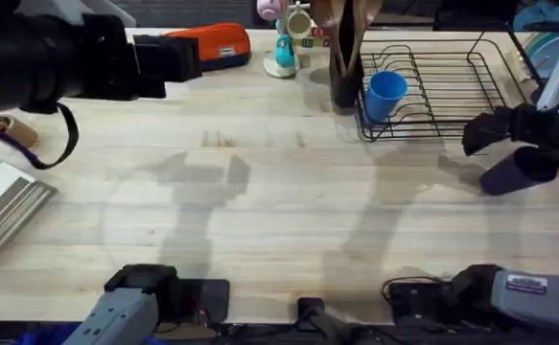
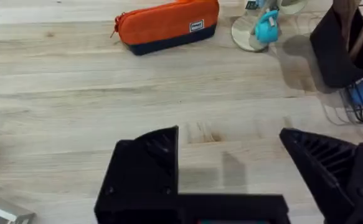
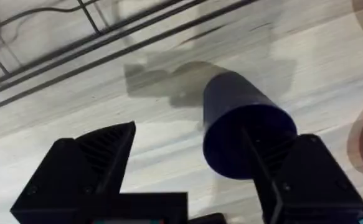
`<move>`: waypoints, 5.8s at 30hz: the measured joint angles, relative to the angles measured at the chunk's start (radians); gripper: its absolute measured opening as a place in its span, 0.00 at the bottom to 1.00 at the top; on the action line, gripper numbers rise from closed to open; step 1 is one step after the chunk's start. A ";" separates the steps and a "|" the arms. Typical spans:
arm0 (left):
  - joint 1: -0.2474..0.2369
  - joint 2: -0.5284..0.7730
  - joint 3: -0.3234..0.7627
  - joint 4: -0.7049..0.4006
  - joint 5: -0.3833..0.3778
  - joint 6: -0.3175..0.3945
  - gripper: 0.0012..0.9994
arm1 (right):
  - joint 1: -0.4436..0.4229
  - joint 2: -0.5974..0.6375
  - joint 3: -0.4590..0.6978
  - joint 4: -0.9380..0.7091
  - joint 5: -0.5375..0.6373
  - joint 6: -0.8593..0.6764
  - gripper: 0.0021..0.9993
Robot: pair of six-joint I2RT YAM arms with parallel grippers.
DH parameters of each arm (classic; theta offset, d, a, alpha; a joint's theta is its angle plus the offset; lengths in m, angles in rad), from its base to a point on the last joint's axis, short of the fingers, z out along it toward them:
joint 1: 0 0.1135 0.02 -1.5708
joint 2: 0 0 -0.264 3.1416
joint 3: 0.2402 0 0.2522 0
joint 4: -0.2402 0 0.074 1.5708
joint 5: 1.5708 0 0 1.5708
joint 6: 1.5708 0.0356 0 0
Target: Pick up the cup on the table and put them onto the rack.
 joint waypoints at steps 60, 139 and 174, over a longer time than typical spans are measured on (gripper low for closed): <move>0.000 0.000 0.000 -0.006 0.000 0.000 0.99 | 0.153 -0.145 0.267 -0.251 0.004 0.002 0.03; 0.000 0.000 0.000 -0.029 0.000 0.000 0.99 | 0.683 0.297 0.623 -0.145 0.002 0.000 0.03; 0.000 0.000 0.000 -0.029 0.000 0.000 0.99 | 0.684 0.346 0.707 -0.209 0.001 -0.005 0.33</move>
